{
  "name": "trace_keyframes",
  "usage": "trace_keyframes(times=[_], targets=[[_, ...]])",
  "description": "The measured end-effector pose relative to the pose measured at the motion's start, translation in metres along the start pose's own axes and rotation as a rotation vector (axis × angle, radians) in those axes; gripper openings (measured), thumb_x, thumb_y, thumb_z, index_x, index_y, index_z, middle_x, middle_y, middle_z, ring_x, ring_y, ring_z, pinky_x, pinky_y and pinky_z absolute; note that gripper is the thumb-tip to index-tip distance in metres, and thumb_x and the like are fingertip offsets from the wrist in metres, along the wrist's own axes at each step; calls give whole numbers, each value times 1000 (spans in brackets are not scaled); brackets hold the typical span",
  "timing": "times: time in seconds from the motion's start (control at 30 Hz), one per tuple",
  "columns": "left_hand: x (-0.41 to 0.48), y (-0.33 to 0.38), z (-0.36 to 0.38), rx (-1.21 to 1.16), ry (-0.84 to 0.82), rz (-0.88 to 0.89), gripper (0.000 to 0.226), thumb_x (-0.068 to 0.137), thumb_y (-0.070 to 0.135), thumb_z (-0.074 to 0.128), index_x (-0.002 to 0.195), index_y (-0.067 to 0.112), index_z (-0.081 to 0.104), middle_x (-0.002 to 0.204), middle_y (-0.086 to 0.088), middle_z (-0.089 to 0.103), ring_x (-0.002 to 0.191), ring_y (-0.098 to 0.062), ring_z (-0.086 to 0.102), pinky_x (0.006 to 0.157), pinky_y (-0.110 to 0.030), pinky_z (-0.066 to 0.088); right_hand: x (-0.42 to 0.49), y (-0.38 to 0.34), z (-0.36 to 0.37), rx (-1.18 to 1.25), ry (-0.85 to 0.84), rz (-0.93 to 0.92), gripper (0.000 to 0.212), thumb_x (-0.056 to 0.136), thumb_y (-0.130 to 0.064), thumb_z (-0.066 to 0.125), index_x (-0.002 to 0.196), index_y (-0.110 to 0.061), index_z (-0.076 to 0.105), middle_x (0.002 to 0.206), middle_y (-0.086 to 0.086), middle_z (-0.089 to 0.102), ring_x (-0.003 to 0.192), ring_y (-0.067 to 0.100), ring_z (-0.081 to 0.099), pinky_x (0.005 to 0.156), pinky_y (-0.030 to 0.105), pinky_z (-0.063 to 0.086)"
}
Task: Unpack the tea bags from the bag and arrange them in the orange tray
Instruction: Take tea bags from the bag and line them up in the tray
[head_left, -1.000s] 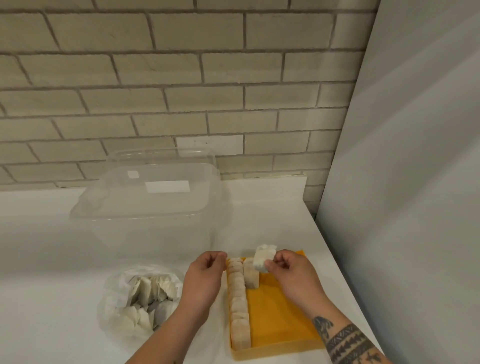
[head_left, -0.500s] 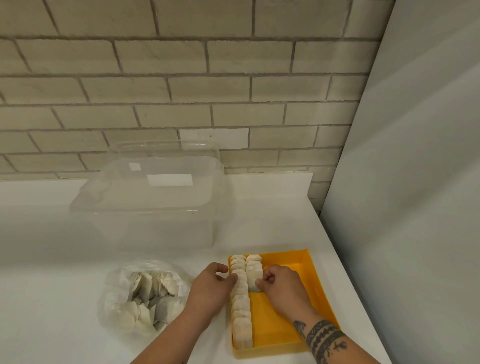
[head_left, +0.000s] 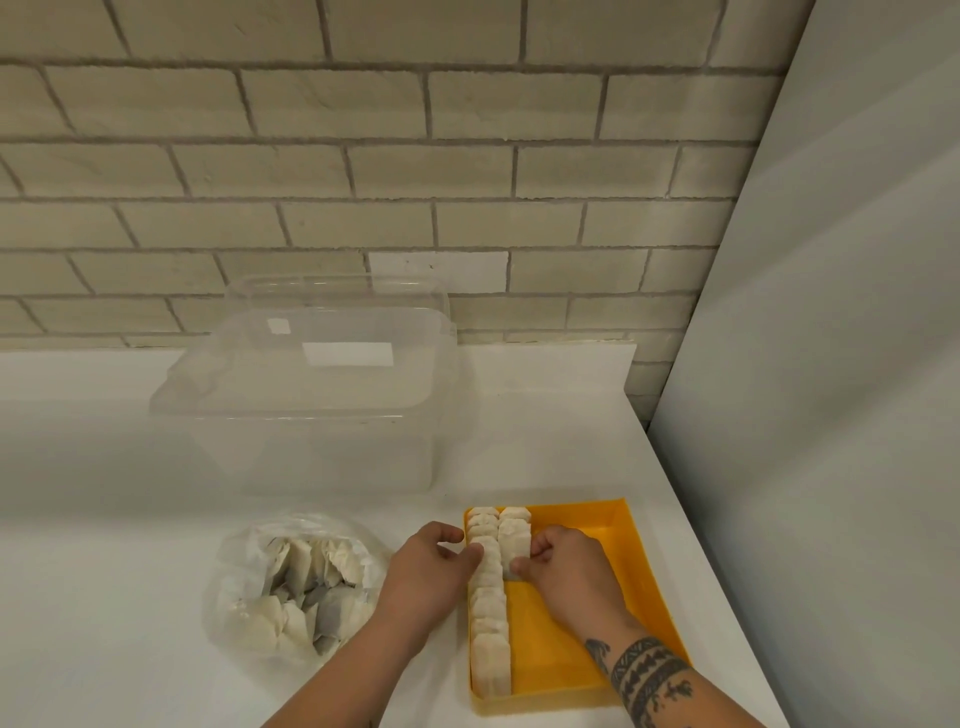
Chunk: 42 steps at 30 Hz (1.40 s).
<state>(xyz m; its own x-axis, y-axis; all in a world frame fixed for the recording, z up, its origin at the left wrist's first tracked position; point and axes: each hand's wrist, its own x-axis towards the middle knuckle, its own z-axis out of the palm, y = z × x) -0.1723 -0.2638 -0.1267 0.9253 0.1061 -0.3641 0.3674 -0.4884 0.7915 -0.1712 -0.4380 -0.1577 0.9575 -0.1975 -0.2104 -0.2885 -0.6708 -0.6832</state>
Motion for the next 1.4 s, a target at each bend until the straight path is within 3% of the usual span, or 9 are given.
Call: trace_keyframes(times=[0.13, 0.33, 0.43, 0.53, 0.63, 0.8, 1.0, 1.23, 1.4], targets=[[-1, 7, -4, -196, 43, -23, 25, 100, 43, 55, 110, 22, 63, 100, 3, 69, 78, -13, 60, 63, -27, 45, -7, -5, -16, 45, 29, 4, 24, 88, -42, 74, 106, -31, 63, 91, -18, 60, 84, 0, 58, 70, 18, 46], [-3, 33, -16, -1136, -52, -267, 21, 98, 4, 44, 109, -1, 61, 82, -14, 59, 58, -21, 52, 51, -29, 49, -43, -34, -30, 245, -46, -169, 15, 88, -38, 73, 100, -35, 64, 91, -15, 68, 77, -1, 61, 71, 18, 52], [-10, 42, -15, -1246, -113, -249, 36, 93, -10, 32, 119, -3, 55, 90, -15, 57, 68, -22, 54, 61, -32, 52, -59, -45, -21, 380, -129, -147, 24, 83, -41, 79, 101, -36, 63, 91, -15, 72, 81, -3, 65, 80, 21, 55], [-21, 49, -10, -1295, -128, -217, 42, 92, -16, 27, 121, 0, 53, 92, -16, 54, 71, -25, 54, 67, -37, 52, -64, -50, -15, 432, -26, -136, 11, 87, -36, 76, 90, -30, 68, 82, -13, 73, 76, -3, 66, 70, 19, 52], [-27, 49, -8, -1219, -130, -155, 41, 93, -18, 31, 120, 2, 54, 96, -15, 55, 78, -26, 59, 71, -38, 52, -62, -50, -22, 415, 74, -152, 13, 90, -32, 73, 79, -25, 69, 75, -13, 71, 69, 1, 64, 65, 21, 50], [-33, 37, -12, -626, -74, 68, 32, 93, -7, 54, 111, 15, 68, 105, -6, 67, 92, -21, 64, 79, -35, 54, -55, -44, -58, 293, 99, -251, 9, 96, -30, 66, 87, -31, 68, 80, -13, 70, 77, -2, 62, 67, 15, 50], [-46, 44, -7, -19, -142, 431, 13, 92, 24, 72, 91, 37, 74, 79, 20, 71, 72, 0, 64, 66, -14, 49, -49, -46, -89, -9, -20, -477, 16, 99, -30, 60, 106, -33, 73, 100, -19, 68, 95, -2, 60, 85, 16, 49], [-48, 52, 0, -431, -72, 249, 5, 91, 20, 74, 94, 21, 78, 85, -1, 78, 75, -10, 69, 66, -23, 50, -53, -37, -84, 379, 64, -329, 15, 93, -32, 70, 107, -36, 68, 95, -18, 70, 88, -5, 62, 76, 11, 49], [-47, 50, 2, -462, -113, 205, 7, 90, 19, 75, 97, 20, 78, 86, -3, 78, 77, -11, 70, 66, -25, 49, -57, -29, -63, 411, 37, -261, 2, 90, -31, 73, 92, -31, 73, 85, -23, 71, 78, -4, 64, 68, 11, 49]])
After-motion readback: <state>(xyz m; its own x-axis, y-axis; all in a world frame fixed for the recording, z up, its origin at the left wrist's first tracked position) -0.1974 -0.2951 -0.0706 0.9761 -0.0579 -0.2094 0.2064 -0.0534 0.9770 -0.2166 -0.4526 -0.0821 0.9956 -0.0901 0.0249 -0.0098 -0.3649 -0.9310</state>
